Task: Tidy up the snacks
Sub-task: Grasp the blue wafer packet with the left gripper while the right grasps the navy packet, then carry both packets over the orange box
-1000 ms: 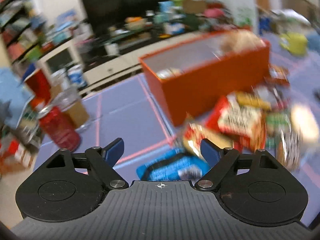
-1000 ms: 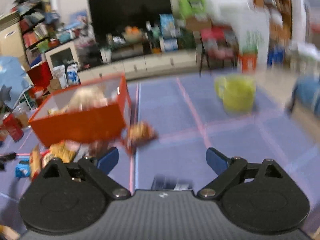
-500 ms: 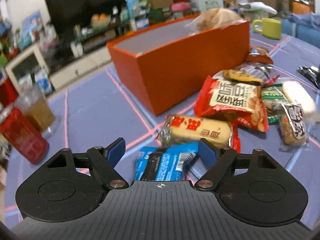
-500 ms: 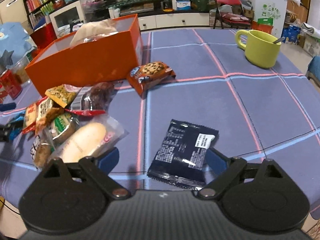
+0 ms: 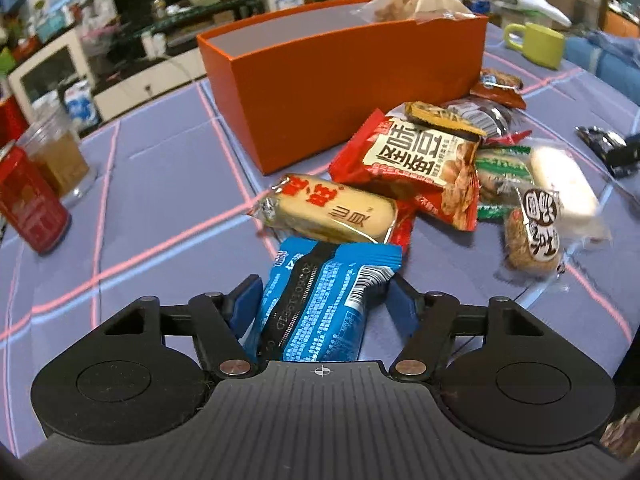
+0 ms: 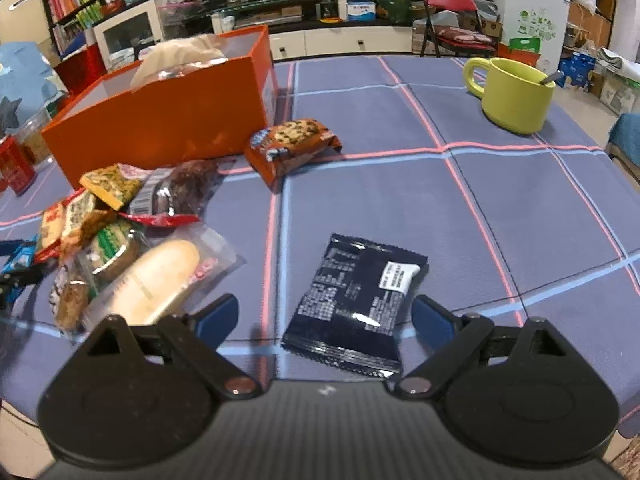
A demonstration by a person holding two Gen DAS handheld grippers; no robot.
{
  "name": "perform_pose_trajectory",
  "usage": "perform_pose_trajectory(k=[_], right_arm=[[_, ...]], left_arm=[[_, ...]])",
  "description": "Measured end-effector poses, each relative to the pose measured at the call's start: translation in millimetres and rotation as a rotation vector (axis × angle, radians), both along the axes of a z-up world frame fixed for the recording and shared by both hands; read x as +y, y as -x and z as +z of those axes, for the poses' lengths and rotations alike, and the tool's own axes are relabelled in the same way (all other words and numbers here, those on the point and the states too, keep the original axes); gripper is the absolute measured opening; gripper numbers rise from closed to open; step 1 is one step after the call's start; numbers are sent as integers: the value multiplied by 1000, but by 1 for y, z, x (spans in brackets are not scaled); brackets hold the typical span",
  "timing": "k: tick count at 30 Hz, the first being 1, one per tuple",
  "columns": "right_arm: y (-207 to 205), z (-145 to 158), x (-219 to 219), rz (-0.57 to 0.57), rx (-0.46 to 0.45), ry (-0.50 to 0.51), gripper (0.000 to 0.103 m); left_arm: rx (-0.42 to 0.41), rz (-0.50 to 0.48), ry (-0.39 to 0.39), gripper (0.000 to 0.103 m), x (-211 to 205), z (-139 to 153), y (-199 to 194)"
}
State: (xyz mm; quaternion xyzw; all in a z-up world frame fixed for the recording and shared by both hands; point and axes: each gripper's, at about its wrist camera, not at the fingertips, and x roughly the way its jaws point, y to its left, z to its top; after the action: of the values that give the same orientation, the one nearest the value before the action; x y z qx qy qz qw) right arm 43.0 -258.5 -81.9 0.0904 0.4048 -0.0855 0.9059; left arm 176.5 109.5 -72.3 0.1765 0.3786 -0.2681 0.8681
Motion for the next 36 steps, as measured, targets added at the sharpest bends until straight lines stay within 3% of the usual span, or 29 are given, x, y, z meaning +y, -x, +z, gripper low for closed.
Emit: perform_pose_trajectory(k=[4,8,9,11,14,18,24,33,36], right_arm=[[-5,-7,-1,-18,16,-23,88],[-9,-12,4,-67,24,29,88],[-9,-12,3,-79,22,24,88],[-8,-12,2,-102,22,19,85],[-9,-9,4,-81,21,33,67],[-8,-6,11,2,10,12,55],[-6,3,13,28,-28,13,55],[1,29,26,74,-127,15,56],[0,36,40,100,-153,34,56]], left_arm=[[2,85,-11,46,-10,-1,5],[17,172,6,49,-11,-2,5],[24,190,14,48,-11,-2,5],[32,207,32,35,-10,-1,8],[21,209,13,22,-16,0,16],[37,256,-11,19,-24,3,23],[-21,341,-58,19,-34,16,34],[-97,555,0,19,-35,50,36],[-95,582,14,19,-37,56,32]])
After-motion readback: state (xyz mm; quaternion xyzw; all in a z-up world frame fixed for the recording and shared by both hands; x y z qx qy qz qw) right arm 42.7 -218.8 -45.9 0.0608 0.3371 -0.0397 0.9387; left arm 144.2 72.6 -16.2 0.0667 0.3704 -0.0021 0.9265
